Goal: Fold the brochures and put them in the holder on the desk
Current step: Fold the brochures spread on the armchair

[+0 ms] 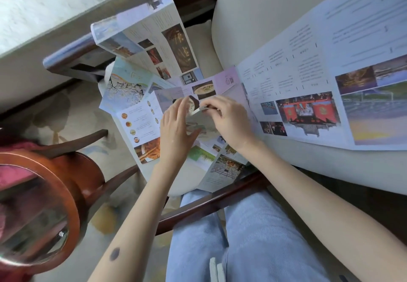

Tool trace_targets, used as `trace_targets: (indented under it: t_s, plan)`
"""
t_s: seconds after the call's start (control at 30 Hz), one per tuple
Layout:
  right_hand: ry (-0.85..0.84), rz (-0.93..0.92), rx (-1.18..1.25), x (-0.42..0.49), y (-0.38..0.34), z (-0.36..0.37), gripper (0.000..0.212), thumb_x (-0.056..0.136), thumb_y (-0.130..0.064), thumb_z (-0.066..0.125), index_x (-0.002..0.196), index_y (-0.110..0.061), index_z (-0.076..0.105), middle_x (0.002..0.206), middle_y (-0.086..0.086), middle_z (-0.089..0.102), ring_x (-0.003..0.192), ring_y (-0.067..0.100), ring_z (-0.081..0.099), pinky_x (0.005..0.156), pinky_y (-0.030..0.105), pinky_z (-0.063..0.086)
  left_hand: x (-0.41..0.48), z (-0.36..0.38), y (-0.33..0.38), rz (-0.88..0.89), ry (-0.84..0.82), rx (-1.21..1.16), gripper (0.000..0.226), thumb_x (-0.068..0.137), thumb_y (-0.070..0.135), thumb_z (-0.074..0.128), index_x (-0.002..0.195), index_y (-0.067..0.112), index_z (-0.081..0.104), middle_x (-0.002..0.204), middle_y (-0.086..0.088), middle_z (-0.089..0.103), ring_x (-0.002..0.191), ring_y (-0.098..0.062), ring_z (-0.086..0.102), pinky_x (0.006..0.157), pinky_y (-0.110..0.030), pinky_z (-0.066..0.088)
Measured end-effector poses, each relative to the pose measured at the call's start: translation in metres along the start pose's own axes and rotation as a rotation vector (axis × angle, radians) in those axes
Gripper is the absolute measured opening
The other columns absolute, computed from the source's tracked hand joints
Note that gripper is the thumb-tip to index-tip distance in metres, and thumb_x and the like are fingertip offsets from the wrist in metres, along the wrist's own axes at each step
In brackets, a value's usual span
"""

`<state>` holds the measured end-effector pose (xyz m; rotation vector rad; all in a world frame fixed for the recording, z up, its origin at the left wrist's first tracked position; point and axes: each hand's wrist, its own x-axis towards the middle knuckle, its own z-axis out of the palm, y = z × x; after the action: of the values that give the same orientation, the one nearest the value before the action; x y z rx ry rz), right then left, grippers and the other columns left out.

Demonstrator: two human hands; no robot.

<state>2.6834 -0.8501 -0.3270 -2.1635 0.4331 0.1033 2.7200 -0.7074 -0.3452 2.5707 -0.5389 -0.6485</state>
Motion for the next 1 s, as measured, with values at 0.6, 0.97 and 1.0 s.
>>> trace_targets:
  t_s: [0.6, 0.97, 1.0]
  plan:
    - [-0.344, -0.421, -0.231, -0.002, -0.090, 0.013, 0.024, 0.079, -0.032, 0.070, 0.094, -0.014, 0.066, 0.115, 0.006, 0.058, 0.116, 0.027, 0.048, 0.098, 0.039, 0.033, -0.080, -0.063, -0.031, -0.329, 0.116, -0.094, 0.019, 0.081, 0.019, 0.058, 0.066, 0.017, 0.046, 0.054, 0.004, 0.047, 0.058, -0.024, 0.044, 0.050, -0.028, 0.029]
    - [-0.520, -0.279, 0.216, -0.005, -0.159, 0.052, 0.021, 0.087, -0.021, 0.063, 0.089, -0.001, 0.057, 0.082, 0.010, 0.063, 0.076, 0.021, 0.057, 0.067, 0.033, 0.044, -0.153, -0.120, -0.087, -0.380, 0.350, -0.654, 0.022, 0.074, 0.017, 0.077, 0.071, 0.036, 0.066, 0.063, 0.023, 0.066, 0.056, 0.006, 0.055, 0.051, -0.008, 0.041]
    - [-0.517, -0.250, 0.253, -0.004, -0.165, 0.056, 0.019, 0.087, -0.020, 0.062, 0.089, -0.002, 0.057, 0.081, 0.008, 0.062, 0.075, 0.018, 0.058, 0.066, 0.031, 0.045, -0.162, -0.125, -0.099, -0.382, 0.342, -0.638, 0.018, 0.074, 0.019, 0.077, 0.072, 0.034, 0.067, 0.063, 0.020, 0.067, 0.057, 0.005, 0.055, 0.052, -0.011, 0.043]
